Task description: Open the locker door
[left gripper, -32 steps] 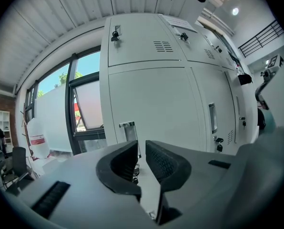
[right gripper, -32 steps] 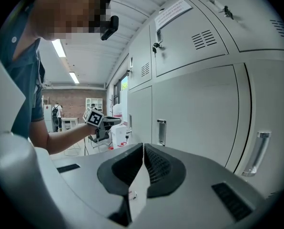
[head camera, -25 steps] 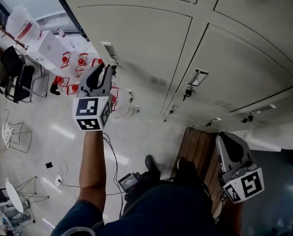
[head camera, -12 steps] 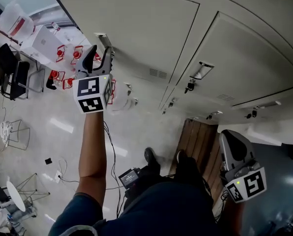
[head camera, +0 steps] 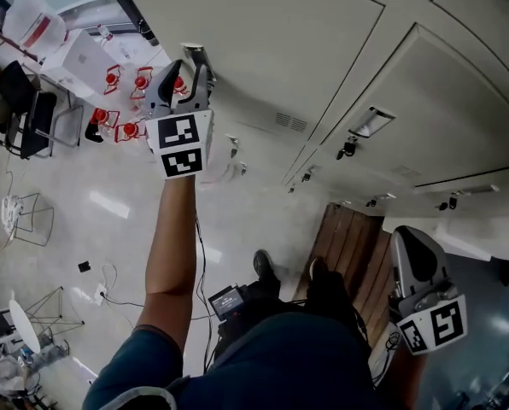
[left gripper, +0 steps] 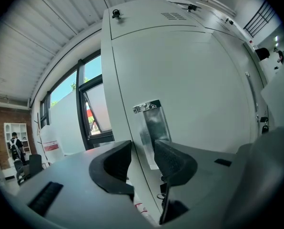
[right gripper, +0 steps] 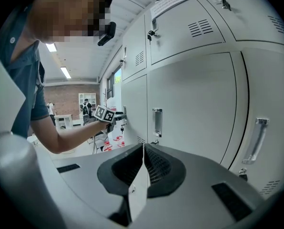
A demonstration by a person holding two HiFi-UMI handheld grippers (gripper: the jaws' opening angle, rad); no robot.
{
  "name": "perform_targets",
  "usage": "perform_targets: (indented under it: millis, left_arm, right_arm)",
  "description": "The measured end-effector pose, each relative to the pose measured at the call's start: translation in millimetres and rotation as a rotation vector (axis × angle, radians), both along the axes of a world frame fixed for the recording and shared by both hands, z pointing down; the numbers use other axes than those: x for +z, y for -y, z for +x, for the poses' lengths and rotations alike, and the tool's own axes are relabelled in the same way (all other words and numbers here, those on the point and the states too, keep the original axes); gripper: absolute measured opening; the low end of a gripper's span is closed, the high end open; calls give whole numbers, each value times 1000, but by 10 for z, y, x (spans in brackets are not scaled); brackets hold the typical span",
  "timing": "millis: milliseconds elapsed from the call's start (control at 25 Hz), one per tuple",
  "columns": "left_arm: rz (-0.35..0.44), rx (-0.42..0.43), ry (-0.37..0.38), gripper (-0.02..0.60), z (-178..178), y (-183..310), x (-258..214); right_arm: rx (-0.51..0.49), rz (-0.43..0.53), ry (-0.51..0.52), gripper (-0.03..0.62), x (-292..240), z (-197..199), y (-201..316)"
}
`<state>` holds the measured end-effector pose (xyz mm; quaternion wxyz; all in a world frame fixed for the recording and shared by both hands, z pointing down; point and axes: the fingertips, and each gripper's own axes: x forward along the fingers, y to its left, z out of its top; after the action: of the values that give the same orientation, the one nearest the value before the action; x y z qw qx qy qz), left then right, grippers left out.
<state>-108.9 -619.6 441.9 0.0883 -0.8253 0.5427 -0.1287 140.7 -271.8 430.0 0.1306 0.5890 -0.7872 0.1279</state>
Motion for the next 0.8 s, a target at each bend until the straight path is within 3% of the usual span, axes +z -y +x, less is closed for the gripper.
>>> perform_targets:
  millis: [280, 800]
  left_arm:
    - [10, 25, -22, 132, -10, -41, -14]
    - [16, 58, 6, 143, -181, -305, -44]
  right_arm:
    - [-19, 6, 2, 37, -25, -125, 74]
    - [-60, 27, -8, 37, -115, -299, 166]
